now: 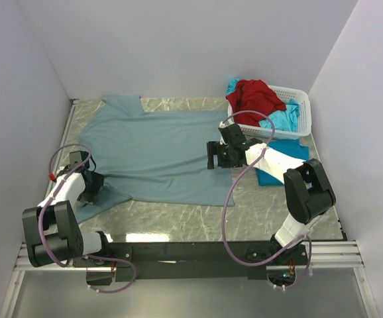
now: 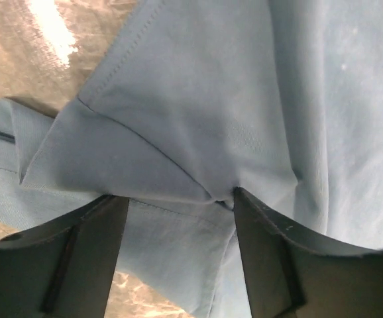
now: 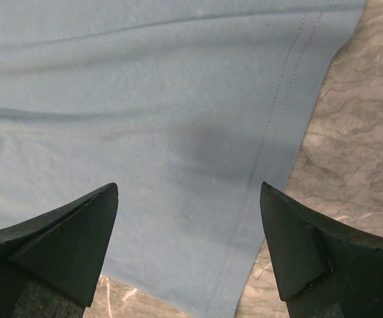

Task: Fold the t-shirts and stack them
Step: Flatten the tshirt out

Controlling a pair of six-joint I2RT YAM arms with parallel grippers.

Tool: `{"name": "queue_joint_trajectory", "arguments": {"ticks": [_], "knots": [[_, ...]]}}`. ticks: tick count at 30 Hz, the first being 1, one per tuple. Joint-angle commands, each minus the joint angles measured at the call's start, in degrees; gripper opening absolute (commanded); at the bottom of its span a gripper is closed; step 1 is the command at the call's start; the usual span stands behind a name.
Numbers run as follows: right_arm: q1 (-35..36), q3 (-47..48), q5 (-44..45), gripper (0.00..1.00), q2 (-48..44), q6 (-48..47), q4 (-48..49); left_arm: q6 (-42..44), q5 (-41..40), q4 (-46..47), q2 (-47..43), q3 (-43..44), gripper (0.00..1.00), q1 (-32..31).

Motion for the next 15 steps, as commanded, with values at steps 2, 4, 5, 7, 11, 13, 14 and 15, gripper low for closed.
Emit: {"name": "queue_joint_trajectory", "arguments": {"ticks": [2, 4, 5, 7, 11, 13, 14, 15], "knots": [[0.02, 0.96, 0.54, 0.93, -2.14, -0.09, 1.74, -1.46, -2.63, 1.09, 0.01, 1.06, 0.65, 0.10], [0.02, 1.13, 0.45, 0.93, -1.96, -0.09, 1.74, -1.37, -3.24, 0.57, -0.43, 1.41, 0.60, 0.10], [0.02, 1.22, 0.54, 0.93, -1.88, -0.18, 1.74, -1.46, -4.03, -0.04, -0.61, 1.50, 0.60, 0.10], [-0.07, 1.22, 0.89, 0.93, -1.61, -0.18, 1.57, -1.72, -4.38, -0.57, -0.61, 1.68, 0.58, 0.10], [0.02, 1.22, 1.42, 0.93, -1.52, -0.09, 1.48, -1.02, -3.07, -1.19, 0.35, 2.29, 0.38, 0.10], [-0.07, 1.31, 1.59, 0.93, -1.52, -0.09, 1.30, -1.28, -3.33, -2.24, 0.88, 2.91, 0.09, 0.19], [-0.07, 1.39, 1.59, 0.93, -1.44, -0.09, 1.30, -1.03, -3.16, -2.42, 0.88, 3.08, 0.06, 0.10], [-0.07, 1.40, 1.59, 0.93, -1.44, -0.18, 1.30, -0.85, -2.55, -2.51, 0.71, 3.35, 0.04, 0.10]]}}
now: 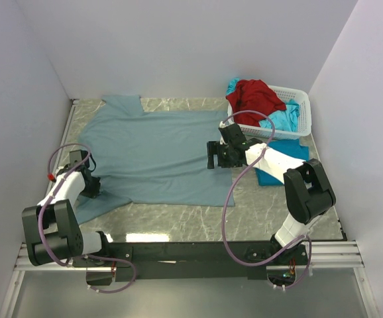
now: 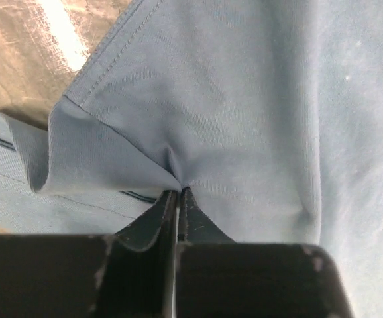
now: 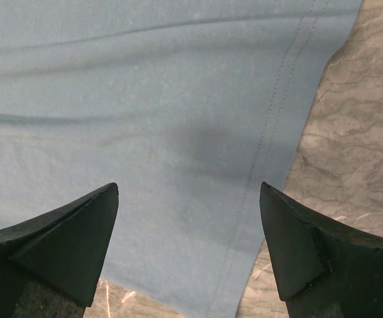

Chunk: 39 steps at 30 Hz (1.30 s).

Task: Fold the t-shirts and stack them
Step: Flatten the tshirt out

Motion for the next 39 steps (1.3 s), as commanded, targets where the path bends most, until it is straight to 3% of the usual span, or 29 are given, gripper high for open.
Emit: {"name": "queue_joint_trajectory", "arguments": {"ticks": [1, 20, 30, 34, 37, 38, 39], "knots": [[0.02, 1.37, 1.03, 0.93, -1.52, -0.18, 1.10, 0.53, -0.14, -1.90, -0.06, 2.87, 0.02, 0.10], [0.02, -0.12, -0.56, 0.93, -3.46, 0.70, 2.24, 1.06, 9.09, -14.38, -18.33, -2.23, 0.01, -0.34], [0.63, -1.35, -1.52, 0.93, -3.98, 0.70, 3.03, 1.59, 11.73, -15.70, -19.83, -2.93, 0.04, -0.95], [6.23, -0.83, -7.05, 0.93, -4.34, -6.39, 4.88, 2.11, 12.26, -15.44, -19.04, -2.84, 0.07, -1.13], [10.38, 1.80, -14.52, 0.93, -1.80, -9.05, 6.73, 2.46, 11.83, -15.61, -19.13, -2.14, 0.17, -1.13], [12.57, 2.60, -15.49, 0.93, -1.09, -9.23, 7.08, 2.64, 10.52, -16.92, -18.96, -1.53, 0.46, -1.13], [13.55, 3.30, -16.20, 0.93, -0.48, -9.23, 7.34, 3.25, 9.72, -17.71, -18.61, 0.39, 0.58, -1.04]]}}
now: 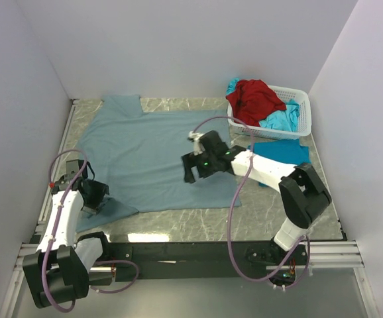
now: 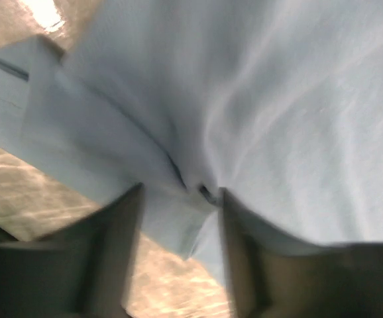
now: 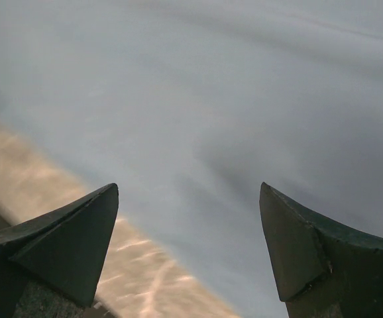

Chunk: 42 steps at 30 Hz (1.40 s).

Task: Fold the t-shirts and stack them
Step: Flatten the tshirt out

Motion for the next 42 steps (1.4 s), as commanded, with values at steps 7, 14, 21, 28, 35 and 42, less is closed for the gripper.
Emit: {"name": "queue_joint_trajectory", "arguments": {"ticks": [7, 14, 21, 28, 35, 42], "knots": [[13.49, 8.50, -18.75, 0.93, 5.86, -5.46, 13.75, 1.22, -9.04, 0.90, 1.07, 9.51, 0.99, -0.12], [21.40, 22.55, -23.27, 0.92, 20.27, -4.49, 18.43, 2.72, -1.67, 18.31, 13.34, 10.04, 0.99, 1.64], [24.39, 38.19, -23.78, 0.86, 34.06, -4.67, 18.42, 2.20, 0.99, 27.37, 23.83, 11.18, 0.99, 2.69], [26.24, 49.54, -23.44, 0.78, 43.05, -5.81, 13.50, 3.95, 1.16, 29.92, 29.37, 10.66, 0.99, 2.78], [26.50, 51.40, -26.24, 0.60, 45.33, -4.76, 15.96, 5.79, -0.34, 30.27, 29.11, 9.86, 1.00, 2.78], [26.94, 52.81, -28.10, 0.31, 46.31, -5.02, 14.73, 6.32, -1.13, 30.63, 29.99, 9.95, 0.99, 2.87]]}}
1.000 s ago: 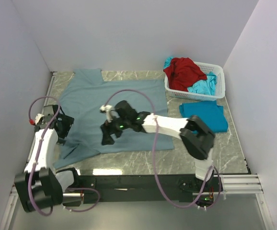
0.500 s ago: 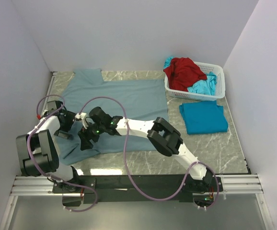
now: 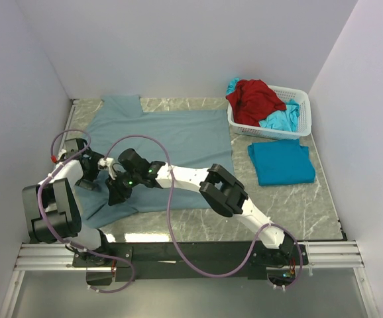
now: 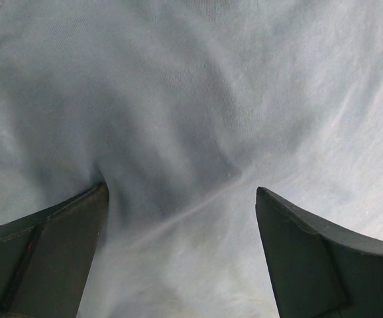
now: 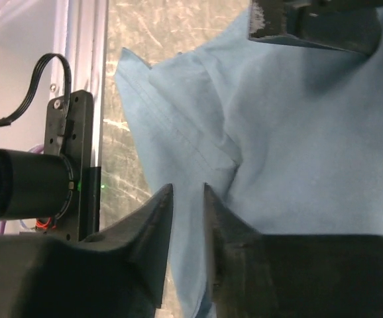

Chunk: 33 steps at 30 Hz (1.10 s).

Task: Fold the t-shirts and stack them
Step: Flatten the tshirt out

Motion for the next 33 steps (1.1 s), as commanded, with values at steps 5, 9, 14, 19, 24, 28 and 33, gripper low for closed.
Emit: {"name": "queue_joint_trajectory", "arguments": {"ticks": [5, 9, 14, 19, 24, 28, 33], "knots": [[0.98, 2.50, -1.54, 0.17, 0.60, -0.67, -0.03, 1.91, -0.65, 1.89, 1.84, 1.41, 0.99, 0.20], [0.98, 2.67, 0.92, 0.25, 1.04, -0.67, -0.21, 2.08, -0.65, 1.80, 1.41, 1.32, 0.99, 0.20], [0.98, 3.11, 5.49, 0.34, 1.74, -0.58, -0.38, 2.08, -0.91, 1.71, 0.61, 0.80, 0.99, 0.29], [1.07, 4.78, 9.01, 0.38, 2.89, -1.81, -2.32, 2.17, -1.17, 1.89, 0.79, 0.53, 0.99, 0.20], [1.86, 5.05, 9.01, 0.45, 3.33, -3.48, -3.37, 2.43, -1.96, 1.71, 1.58, 0.88, 0.99, 0.29], [2.39, 5.31, 9.27, 0.51, 3.50, -3.92, -3.46, 2.70, -3.02, 1.01, 1.58, 0.97, 0.99, 0.20], [3.26, 4.70, 12.26, 0.51, 3.50, -9.18, -7.06, 2.96, -3.99, 0.92, 1.58, 1.32, 1.00, 0.20]]}}
